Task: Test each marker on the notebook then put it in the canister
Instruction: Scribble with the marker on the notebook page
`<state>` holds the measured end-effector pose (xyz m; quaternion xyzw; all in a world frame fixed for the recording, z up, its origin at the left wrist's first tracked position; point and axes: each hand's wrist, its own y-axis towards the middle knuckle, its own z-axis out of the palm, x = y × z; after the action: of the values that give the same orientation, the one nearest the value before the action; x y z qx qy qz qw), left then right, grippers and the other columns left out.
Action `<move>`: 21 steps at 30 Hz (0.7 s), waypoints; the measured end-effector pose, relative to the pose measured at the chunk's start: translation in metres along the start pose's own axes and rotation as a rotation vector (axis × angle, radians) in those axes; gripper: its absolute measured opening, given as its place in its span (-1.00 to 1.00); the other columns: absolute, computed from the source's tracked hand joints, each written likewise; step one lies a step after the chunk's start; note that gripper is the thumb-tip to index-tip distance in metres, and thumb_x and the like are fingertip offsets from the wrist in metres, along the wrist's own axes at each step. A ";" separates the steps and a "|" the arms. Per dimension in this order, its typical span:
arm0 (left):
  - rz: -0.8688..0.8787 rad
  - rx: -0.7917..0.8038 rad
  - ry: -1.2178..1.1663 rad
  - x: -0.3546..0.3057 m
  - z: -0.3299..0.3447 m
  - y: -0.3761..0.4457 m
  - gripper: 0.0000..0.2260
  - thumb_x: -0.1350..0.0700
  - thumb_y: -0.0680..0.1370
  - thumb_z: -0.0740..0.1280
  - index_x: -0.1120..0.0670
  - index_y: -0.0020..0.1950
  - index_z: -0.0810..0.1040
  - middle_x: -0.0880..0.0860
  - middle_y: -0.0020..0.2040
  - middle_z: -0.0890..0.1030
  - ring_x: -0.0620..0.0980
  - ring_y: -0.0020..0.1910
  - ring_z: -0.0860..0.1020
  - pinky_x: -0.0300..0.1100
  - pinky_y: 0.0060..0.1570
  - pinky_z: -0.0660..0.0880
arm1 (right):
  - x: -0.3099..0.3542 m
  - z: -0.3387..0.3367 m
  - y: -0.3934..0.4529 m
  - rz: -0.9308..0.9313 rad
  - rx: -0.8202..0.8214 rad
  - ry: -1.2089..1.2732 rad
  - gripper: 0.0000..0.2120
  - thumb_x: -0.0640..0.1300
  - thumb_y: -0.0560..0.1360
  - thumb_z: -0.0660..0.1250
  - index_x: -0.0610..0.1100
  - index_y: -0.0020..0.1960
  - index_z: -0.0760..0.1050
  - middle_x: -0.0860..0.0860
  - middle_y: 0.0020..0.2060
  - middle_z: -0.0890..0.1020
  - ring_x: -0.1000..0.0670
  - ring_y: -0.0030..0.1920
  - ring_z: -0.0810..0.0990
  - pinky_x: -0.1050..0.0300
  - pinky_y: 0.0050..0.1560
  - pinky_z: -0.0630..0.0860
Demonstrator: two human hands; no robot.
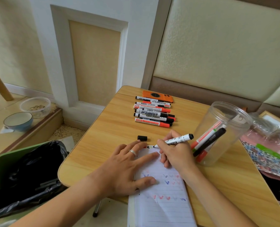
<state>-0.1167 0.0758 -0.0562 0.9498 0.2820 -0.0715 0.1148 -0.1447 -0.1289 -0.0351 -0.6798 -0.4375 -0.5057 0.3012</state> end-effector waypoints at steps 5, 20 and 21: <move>-0.008 0.012 0.020 0.000 0.002 0.000 -0.37 -0.48 0.57 -0.07 -0.31 0.60 -0.04 -0.03 0.64 0.01 -0.05 0.62 -0.13 0.06 0.55 -0.10 | -0.001 0.000 0.000 -0.006 0.000 -0.003 -0.79 -0.23 0.55 0.43 -0.23 -0.12 0.39 -0.20 -0.46 0.57 -0.15 -0.54 0.53 0.15 -0.56 0.38; -0.009 -0.023 0.016 0.000 0.002 -0.001 -0.36 -0.48 0.56 -0.06 -0.30 0.60 0.02 -0.02 0.63 0.07 -0.05 0.60 -0.05 -0.01 0.53 -0.10 | -0.002 0.002 0.003 0.025 -0.035 0.000 -0.78 -0.24 0.52 0.43 -0.17 -0.17 0.39 -0.16 -0.49 0.56 -0.14 -0.56 0.52 0.16 -0.55 0.38; -0.009 -0.025 0.017 0.000 0.002 -0.001 -0.36 -0.48 0.56 -0.05 -0.30 0.60 0.03 -0.01 0.63 0.07 -0.04 0.60 -0.05 -0.02 0.53 -0.11 | -0.002 0.002 0.003 0.025 -0.039 -0.004 -0.79 -0.24 0.52 0.42 -0.17 -0.16 0.39 -0.16 -0.49 0.57 -0.15 -0.56 0.52 0.16 -0.55 0.37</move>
<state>-0.1174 0.0761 -0.0580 0.9476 0.2882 -0.0604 0.1237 -0.1419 -0.1294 -0.0377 -0.6921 -0.4195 -0.5088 0.2935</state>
